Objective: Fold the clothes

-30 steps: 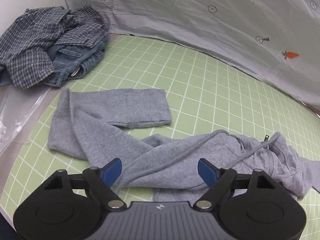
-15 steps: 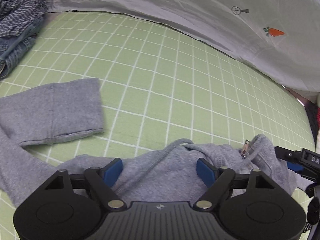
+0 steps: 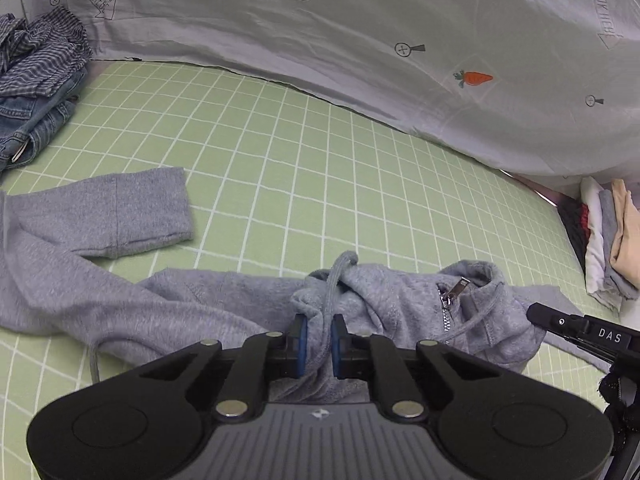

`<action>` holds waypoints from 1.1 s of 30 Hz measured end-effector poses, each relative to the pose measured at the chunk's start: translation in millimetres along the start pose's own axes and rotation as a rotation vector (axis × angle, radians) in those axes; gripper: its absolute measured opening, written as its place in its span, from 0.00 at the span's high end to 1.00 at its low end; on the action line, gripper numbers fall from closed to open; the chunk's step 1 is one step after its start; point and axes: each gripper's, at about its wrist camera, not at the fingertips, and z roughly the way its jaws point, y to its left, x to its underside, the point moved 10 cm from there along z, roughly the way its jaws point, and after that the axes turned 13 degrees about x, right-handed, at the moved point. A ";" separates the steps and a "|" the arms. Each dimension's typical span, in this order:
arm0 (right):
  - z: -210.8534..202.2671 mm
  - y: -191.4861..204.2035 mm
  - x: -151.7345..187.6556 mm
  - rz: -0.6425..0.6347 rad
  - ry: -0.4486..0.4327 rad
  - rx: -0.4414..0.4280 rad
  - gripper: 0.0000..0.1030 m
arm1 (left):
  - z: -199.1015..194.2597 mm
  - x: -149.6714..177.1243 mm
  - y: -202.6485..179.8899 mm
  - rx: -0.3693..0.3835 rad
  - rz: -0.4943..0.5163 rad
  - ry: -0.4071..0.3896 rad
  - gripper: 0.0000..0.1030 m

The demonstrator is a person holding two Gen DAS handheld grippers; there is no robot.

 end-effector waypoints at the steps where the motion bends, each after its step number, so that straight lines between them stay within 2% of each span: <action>1: -6.2 -6.2 8.9 -0.008 0.004 0.005 0.99 | -2.6 11.3 -0.4 -0.006 -0.001 0.009 0.88; 7: -23.4 -24.7 70.4 -0.036 0.092 0.021 0.99 | -11.8 69.9 8.3 -0.050 -0.067 0.066 0.89; 9: -22.0 -27.5 84.9 -0.043 0.125 0.020 0.99 | -14.1 81.7 15.3 -0.086 -0.083 0.077 0.89; 12: -23.2 -30.7 95.9 -0.059 0.146 0.028 0.99 | -21.6 83.6 17.7 -0.087 -0.110 0.055 0.87; 17: -31.2 -27.4 86.5 -0.119 0.108 0.056 0.97 | -34.5 67.3 7.4 -0.100 -0.069 0.011 0.83; 19: -32.1 -26.1 80.6 -0.135 0.096 0.072 0.87 | -38.7 58.8 5.8 -0.100 -0.066 -0.003 0.81; 20: -32.8 -25.3 76.1 -0.136 0.085 0.077 0.84 | -40.8 54.4 5.2 -0.100 -0.065 -0.011 0.75; 21: -33.6 -24.4 70.6 -0.135 0.072 0.081 0.74 | -43.7 49.4 6.1 -0.100 -0.070 -0.024 0.67; 24: -35.4 -19.6 51.6 -0.130 0.026 0.090 0.67 | -53.3 32.0 13.2 -0.104 -0.097 -0.067 0.48; 30: -26.3 -4.2 15.6 -0.095 -0.028 0.093 0.56 | -57.4 -16.5 32.7 -0.100 -0.138 -0.133 0.43; 33: -9.4 13.0 2.3 -0.101 -0.022 0.084 0.51 | -41.4 -41.0 38.1 -0.098 -0.129 -0.120 0.41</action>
